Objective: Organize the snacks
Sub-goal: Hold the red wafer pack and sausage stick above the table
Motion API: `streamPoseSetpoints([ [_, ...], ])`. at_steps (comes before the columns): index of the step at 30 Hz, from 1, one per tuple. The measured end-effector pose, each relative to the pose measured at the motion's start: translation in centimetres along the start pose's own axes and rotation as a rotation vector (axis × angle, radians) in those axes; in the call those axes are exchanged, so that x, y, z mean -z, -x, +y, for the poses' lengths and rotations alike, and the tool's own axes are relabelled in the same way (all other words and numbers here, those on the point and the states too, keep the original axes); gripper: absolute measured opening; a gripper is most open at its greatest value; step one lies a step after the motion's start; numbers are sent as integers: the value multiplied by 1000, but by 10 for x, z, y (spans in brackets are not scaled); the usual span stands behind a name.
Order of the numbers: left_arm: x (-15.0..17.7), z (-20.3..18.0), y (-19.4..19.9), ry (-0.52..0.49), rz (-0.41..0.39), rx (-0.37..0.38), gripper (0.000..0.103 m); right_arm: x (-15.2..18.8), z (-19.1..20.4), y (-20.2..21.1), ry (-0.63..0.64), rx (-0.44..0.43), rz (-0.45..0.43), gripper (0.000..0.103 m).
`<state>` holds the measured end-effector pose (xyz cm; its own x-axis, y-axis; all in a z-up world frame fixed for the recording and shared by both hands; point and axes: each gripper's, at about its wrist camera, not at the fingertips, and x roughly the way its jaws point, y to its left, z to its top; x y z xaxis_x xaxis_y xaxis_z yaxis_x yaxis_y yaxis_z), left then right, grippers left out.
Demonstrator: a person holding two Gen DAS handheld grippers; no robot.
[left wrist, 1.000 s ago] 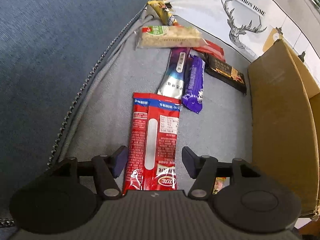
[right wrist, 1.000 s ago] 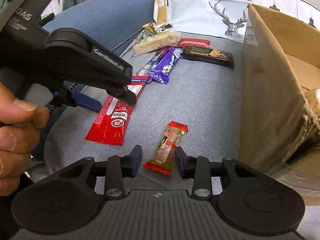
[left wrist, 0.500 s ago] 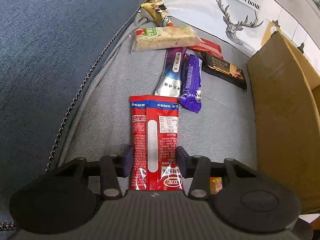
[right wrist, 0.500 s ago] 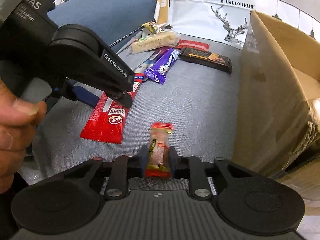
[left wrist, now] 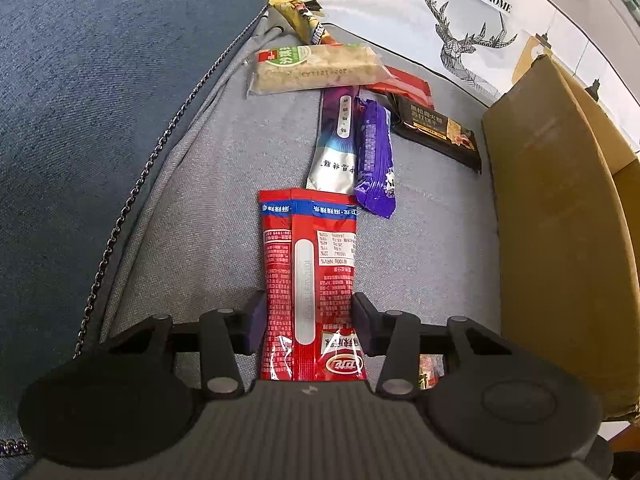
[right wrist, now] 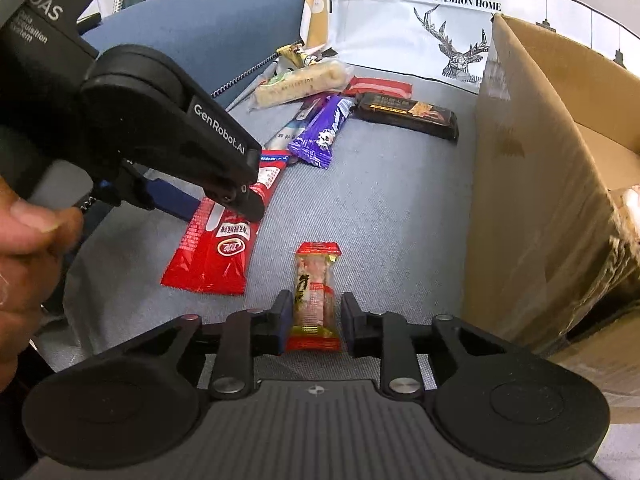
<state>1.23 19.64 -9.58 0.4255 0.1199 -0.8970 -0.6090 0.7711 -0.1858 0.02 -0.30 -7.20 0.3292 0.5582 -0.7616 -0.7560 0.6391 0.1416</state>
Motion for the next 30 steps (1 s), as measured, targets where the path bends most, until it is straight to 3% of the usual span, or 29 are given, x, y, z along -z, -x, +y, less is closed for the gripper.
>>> streamPoseSetpoints([
  [5, 0, 0, -1, -5, 0, -2, 50, 1, 3, -2, 31, 13, -5, 27],
  [10, 1, -1, 0, -12, -3, -8, 49, 2, 7, 0, 63, 33, -30, 18],
  [14, 0, -1, 0, -13, -2, -7, 49, -1, 3, 7, 44, 30, -69, 18],
  [18, 0, -1, -1, -16, 2, -8, 50, 1, 0, -3, 34, 36, -11, 20],
  [30, 1, -4, 4, -25, -21, -25, 47, 1, 6, 3, 54, 48, -45, 18],
])
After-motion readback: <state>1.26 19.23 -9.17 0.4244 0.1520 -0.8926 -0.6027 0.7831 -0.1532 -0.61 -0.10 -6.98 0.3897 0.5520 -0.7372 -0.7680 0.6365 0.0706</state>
